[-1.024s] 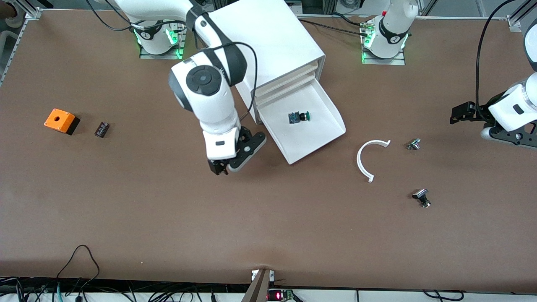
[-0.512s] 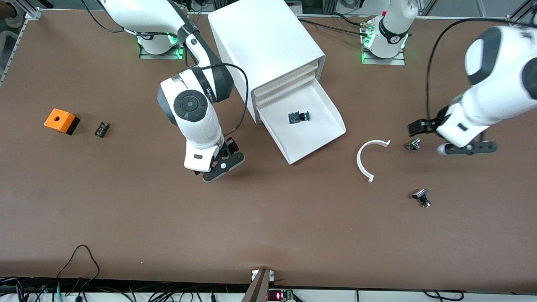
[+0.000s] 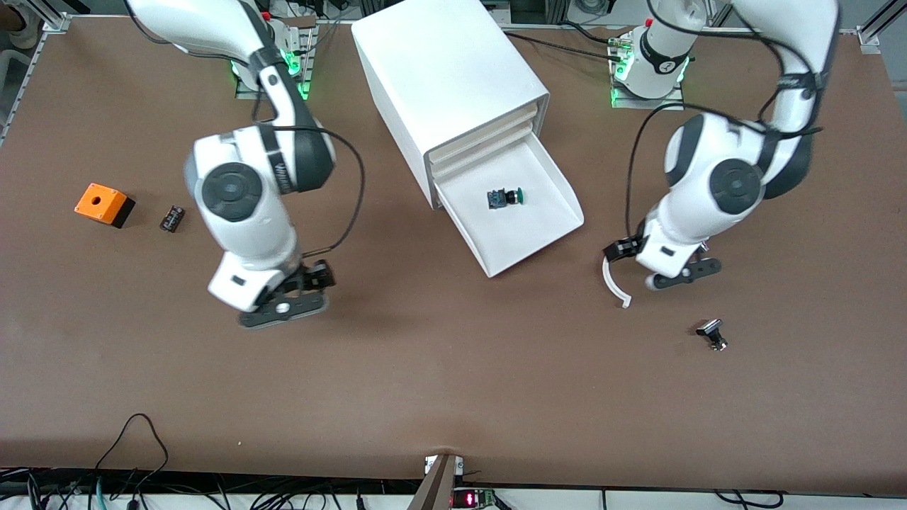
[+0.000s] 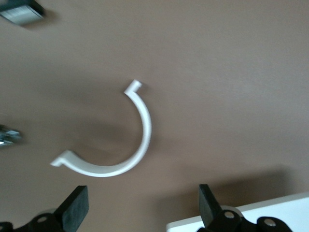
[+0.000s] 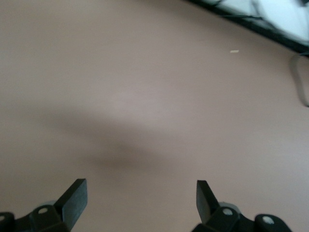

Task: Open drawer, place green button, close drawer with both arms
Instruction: 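Push the drawer shut with the left gripper while the right gripper retreats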

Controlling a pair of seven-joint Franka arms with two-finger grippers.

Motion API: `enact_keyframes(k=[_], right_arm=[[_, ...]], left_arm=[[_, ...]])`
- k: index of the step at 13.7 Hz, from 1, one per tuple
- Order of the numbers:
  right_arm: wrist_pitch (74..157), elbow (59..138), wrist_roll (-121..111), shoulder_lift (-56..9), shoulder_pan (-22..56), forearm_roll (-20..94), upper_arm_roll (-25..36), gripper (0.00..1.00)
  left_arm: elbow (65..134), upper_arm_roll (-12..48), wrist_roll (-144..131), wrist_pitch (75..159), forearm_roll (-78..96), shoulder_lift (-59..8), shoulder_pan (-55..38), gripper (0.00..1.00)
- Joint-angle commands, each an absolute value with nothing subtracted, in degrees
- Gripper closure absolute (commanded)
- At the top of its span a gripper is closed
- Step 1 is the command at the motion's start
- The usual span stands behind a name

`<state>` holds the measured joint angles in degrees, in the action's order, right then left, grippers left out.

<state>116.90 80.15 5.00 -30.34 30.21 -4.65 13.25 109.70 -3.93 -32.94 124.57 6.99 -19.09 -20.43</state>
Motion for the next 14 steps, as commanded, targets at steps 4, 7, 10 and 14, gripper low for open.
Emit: enact_keyframes(k=[4, 7, 10, 14], right_arm=[[115.2, 82.1, 5.1, -22.5, 15.9, 5.6, 7.5, 0.00], [112.4, 87.3, 5.1, -15.6, 7.4, 6.1, 2.0, 0.00], [112.1, 92.7, 1.4, -10.3, 3.3, 5.8, 0.4, 0.00], [110.0, 90.1, 0.2, -10.2, 3.6, 1.2, 0.5, 0.00]], left_arm=[[110.3, -4.6, -40.2, 134.5, 16.1, -26.8, -26.3, 0.00], [110.2, -4.6, -41.6, 139.6, 16.4, -30.0, -28.8, 0.00], [110.3, -4.6, -41.6, 140.0, 16.4, -31.1, -31.1, 0.00], [110.7, -3.4, -41.9, 138.1, 17.6, -30.6, -32.3, 0.00]])
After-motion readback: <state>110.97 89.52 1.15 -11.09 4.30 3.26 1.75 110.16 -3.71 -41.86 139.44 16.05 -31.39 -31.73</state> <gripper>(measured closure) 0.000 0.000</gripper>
